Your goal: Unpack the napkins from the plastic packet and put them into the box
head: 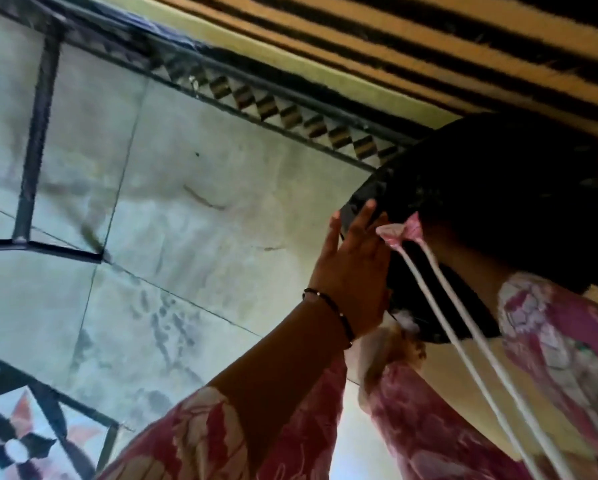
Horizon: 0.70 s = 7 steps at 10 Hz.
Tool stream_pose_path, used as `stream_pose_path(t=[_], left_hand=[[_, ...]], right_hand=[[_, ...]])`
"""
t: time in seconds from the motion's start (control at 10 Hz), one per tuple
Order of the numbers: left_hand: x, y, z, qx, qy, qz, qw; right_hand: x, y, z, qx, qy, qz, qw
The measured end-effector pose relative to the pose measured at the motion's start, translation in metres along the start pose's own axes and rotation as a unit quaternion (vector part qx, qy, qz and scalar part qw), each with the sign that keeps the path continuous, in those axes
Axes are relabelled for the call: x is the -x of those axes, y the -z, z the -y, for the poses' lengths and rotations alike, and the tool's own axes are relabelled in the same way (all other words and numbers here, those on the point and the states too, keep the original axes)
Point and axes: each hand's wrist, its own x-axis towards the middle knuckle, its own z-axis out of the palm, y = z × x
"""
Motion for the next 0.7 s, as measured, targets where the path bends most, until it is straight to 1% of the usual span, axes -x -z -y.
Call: stream_pose_path(t=[0.1, 0.2, 0.3, 0.4, 0.5, 0.6, 0.7], left_hand=[[0.003, -0.005, 0.009, -0.016, -0.028, -0.015, 0.999], [0.006, -0.001, 0.008, -0.039, -0.036, 0.012, 0.999], [0.013, 0.020, -0.004, -0.007, -0.003, 0.005, 1.000], [0.028, 0.054, -0.021, 0.041, 0.014, 0.017, 0.999], [0.060, 0.099, -0.040, 0.118, 0.036, 0.029, 0.992], [0.106, 0.151, -0.068, 0.231, 0.048, -0.014, 0.972], [0.158, 0.201, -0.096, 0.326, 0.059, -0.058, 0.942]], right_hand=[[-0.002, 0.004, 0.015, -0.168, -0.083, 0.063, 0.980], [0.014, 0.016, 0.027, -0.178, -0.089, 0.009, 0.980], [0.059, 0.047, 0.045, -0.266, -0.053, -0.108, 0.956], [0.129, 0.083, 0.055, -0.279, 0.007, -0.179, 0.944], [0.209, 0.117, 0.072, -0.319, 0.026, -0.167, 0.933], [0.291, 0.141, 0.089, -0.403, -0.002, -0.168, 0.900], [0.363, 0.155, 0.114, -0.456, 0.000, -0.178, 0.872]])
